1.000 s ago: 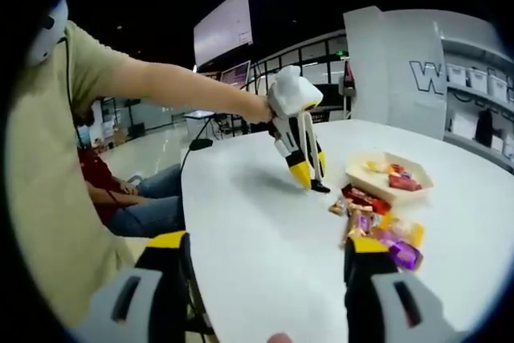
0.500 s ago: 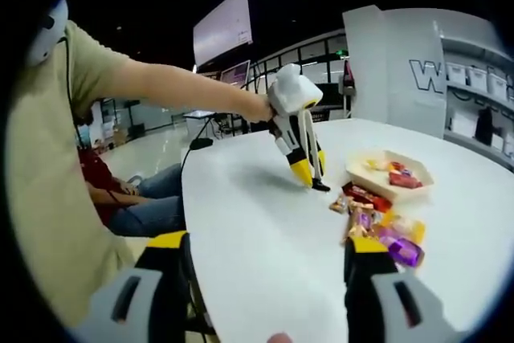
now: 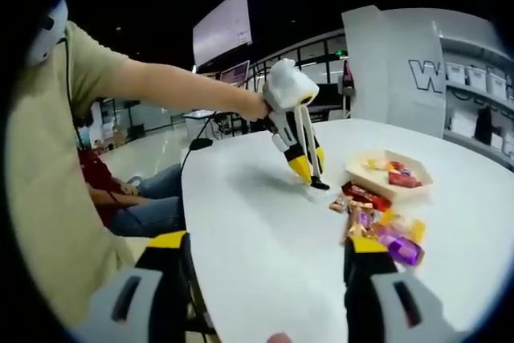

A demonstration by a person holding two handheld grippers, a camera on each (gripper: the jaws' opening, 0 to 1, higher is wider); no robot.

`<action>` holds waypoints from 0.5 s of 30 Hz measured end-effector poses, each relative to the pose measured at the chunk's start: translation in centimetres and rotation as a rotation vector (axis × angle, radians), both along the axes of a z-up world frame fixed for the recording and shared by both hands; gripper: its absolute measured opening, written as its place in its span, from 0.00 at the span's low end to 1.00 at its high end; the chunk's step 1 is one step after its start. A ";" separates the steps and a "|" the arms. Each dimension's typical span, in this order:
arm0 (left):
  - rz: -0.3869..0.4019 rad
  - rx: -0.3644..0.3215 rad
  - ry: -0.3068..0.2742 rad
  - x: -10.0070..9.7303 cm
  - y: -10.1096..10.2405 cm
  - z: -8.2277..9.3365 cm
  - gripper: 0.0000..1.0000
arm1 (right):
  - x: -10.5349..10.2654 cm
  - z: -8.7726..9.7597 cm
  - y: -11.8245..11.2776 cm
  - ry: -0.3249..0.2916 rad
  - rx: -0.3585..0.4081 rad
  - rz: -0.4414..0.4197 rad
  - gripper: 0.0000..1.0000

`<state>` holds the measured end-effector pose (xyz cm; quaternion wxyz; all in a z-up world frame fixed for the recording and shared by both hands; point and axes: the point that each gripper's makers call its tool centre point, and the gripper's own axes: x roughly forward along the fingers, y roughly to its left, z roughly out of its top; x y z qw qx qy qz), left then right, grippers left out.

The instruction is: Place the target food into the container with the food tongs after gripping and lifting it, then release it inside without dropping or visibly crushing the food.

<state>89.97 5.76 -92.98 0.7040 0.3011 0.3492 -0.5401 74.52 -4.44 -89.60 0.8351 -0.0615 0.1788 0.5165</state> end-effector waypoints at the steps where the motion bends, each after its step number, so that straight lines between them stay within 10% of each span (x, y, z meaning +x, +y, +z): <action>1: 0.000 -0.007 0.001 -0.1 -0.1 0.3 0.19 | 0.0 0.0 0.0 0.001 0.001 0.000 0.77; 15: -0.017 -0.066 -0.016 0.8 -1.5 4.1 0.19 | -0.1 0.0 0.1 -0.001 0.000 0.003 0.77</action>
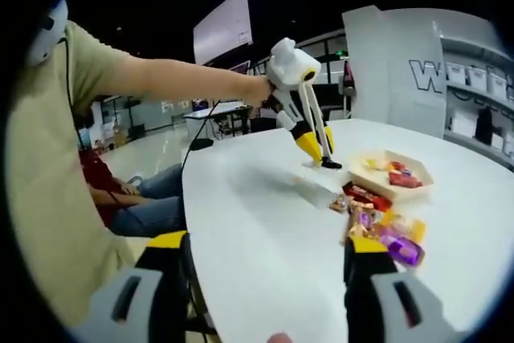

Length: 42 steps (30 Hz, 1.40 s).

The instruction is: Place the target food into the container with the food tongs after gripping and lifting it, then release it inside without dropping or visibly crushing the food.

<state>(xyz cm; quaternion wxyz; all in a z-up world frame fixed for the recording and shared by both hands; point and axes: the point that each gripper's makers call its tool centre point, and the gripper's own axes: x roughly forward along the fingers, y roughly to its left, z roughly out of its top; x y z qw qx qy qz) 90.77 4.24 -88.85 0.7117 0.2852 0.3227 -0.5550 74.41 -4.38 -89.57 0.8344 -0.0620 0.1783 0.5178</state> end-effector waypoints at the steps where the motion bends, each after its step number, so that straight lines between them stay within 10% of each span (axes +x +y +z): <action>1: 0.000 -0.003 -0.007 0.2 -0.1 0.2 0.19 | 0.0 0.0 0.0 0.001 0.001 -0.001 0.77; 21: 0.041 -0.004 -0.035 6.5 -3.4 1.5 0.19 | 0.3 0.5 -1.8 -0.010 -0.004 -0.033 0.77; 42: 0.089 0.104 -0.069 9.7 -2.9 -1.6 0.22 | 0.5 0.3 -2.4 -0.004 -0.010 -0.047 0.77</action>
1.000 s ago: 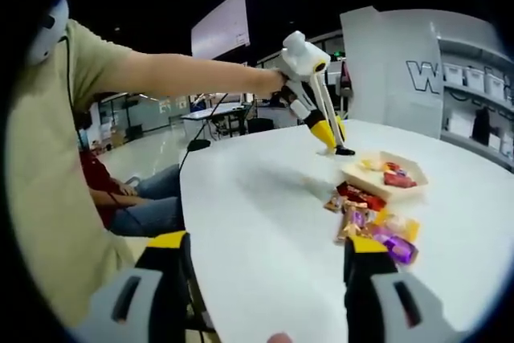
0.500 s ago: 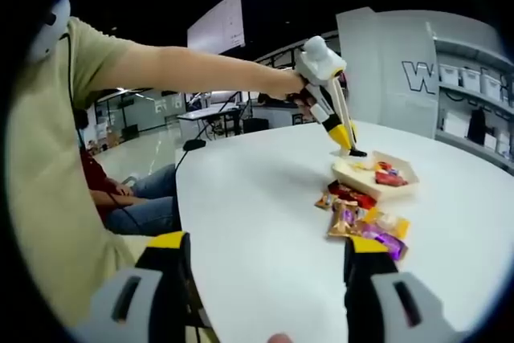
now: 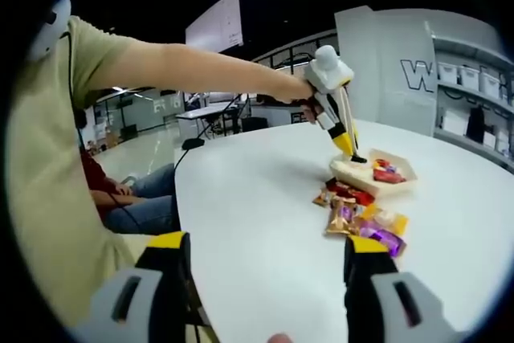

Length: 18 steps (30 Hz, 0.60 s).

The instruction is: Place the target food into the container with the food tongs after gripping and lifting it, then release it inside without dropping or visibly crushing the food.

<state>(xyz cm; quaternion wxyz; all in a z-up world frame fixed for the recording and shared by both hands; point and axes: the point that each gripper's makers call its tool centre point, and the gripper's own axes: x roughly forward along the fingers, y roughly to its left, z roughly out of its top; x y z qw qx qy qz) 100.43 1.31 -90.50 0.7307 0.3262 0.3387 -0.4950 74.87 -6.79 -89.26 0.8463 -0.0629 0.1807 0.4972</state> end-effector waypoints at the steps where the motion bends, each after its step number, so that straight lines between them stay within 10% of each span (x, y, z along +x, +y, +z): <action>1: 0.005 0.013 -0.050 0.9 0.3 0.1 0.24 | 0.0 0.0 0.0 0.000 0.001 -0.001 0.77; 18: 0.065 -0.082 -0.013 0.0 1.7 1.8 0.25 | -0.1 0.0 0.7 0.000 0.000 0.014 0.77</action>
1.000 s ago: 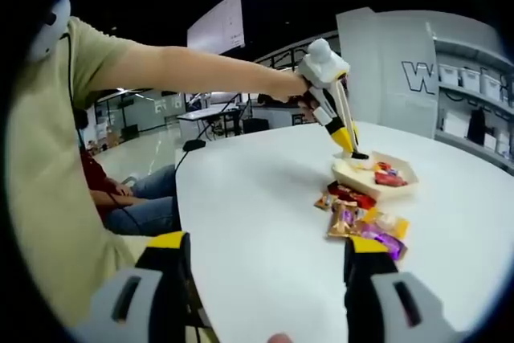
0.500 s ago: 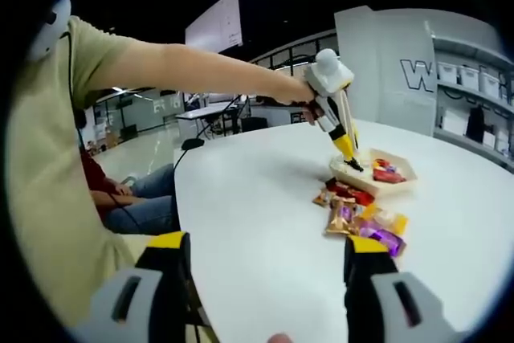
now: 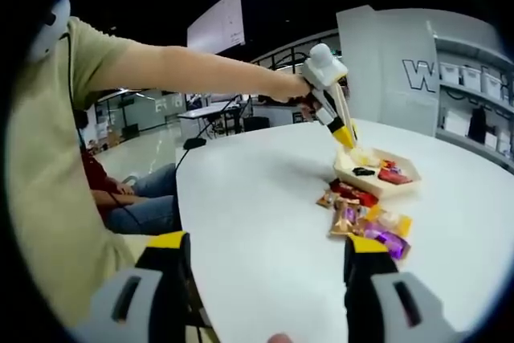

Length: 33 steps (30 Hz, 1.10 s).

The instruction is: Place the target food into the container with the food tongs after gripping and lifting it, then release it inside without dropping or visibly crushing the food.

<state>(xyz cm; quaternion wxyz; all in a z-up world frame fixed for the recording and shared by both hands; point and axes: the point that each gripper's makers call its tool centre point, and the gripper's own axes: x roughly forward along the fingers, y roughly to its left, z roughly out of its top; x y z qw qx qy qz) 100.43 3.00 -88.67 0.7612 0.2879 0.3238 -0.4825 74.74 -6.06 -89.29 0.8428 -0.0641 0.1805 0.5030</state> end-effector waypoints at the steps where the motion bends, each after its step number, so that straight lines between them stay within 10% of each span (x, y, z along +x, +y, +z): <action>1: -0.002 0.000 -0.005 -0.1 0.1 0.0 0.25 | 0.0 0.0 0.1 0.000 0.001 0.001 0.77; 33: -0.038 -0.087 0.006 -5.5 1.0 -0.2 0.25 | -0.4 0.1 1.7 -0.004 -0.002 0.035 0.77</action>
